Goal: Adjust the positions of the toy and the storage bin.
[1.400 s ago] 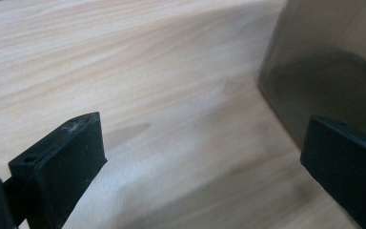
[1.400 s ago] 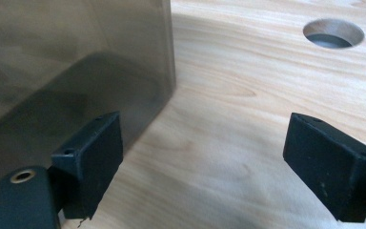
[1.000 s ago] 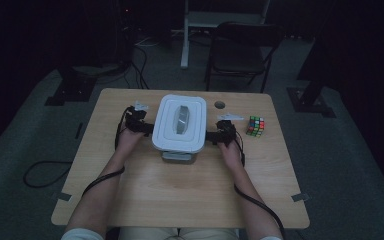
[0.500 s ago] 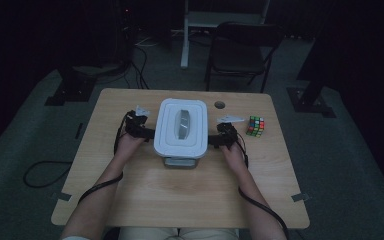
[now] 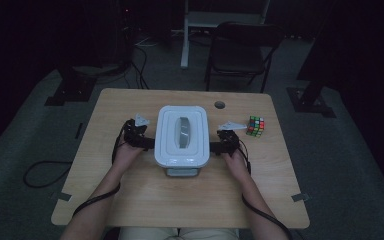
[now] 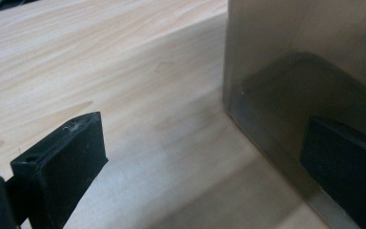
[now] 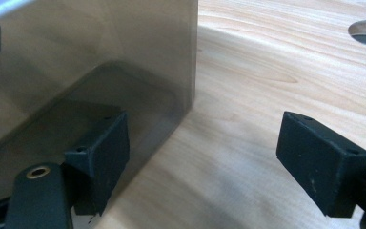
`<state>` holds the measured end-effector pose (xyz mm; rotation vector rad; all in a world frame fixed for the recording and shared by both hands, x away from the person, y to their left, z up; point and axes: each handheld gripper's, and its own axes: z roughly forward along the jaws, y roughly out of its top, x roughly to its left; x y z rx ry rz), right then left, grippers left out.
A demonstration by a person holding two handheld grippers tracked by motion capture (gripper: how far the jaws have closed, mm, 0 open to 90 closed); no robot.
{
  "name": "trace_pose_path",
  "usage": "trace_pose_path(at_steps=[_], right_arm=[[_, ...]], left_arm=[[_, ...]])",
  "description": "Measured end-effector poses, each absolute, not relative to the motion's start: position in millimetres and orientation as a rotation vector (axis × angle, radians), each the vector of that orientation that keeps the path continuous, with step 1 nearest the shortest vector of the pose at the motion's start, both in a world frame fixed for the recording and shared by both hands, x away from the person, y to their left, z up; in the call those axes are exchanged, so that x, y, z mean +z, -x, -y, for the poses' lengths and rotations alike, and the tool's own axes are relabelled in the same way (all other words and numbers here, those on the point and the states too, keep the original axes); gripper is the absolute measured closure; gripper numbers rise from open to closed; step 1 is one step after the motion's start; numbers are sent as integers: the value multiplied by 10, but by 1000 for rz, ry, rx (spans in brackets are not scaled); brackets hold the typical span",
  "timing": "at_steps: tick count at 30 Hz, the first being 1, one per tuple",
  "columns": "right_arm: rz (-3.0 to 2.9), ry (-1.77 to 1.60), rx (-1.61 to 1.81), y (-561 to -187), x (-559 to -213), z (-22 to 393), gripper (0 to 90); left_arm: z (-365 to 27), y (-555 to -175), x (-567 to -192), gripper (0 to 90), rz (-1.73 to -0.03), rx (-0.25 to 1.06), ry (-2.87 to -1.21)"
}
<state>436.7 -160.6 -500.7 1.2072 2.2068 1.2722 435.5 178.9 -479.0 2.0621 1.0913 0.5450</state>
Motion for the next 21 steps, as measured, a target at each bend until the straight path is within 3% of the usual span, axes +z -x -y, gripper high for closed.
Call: trace_pose_path(at_steps=[21], right_arm=[[-2258, -1134, 1316, -3895, -5008, 1700, 182]], left_arm=[[-1775, -3917, -4806, 24, -1033, 525, -2074]])
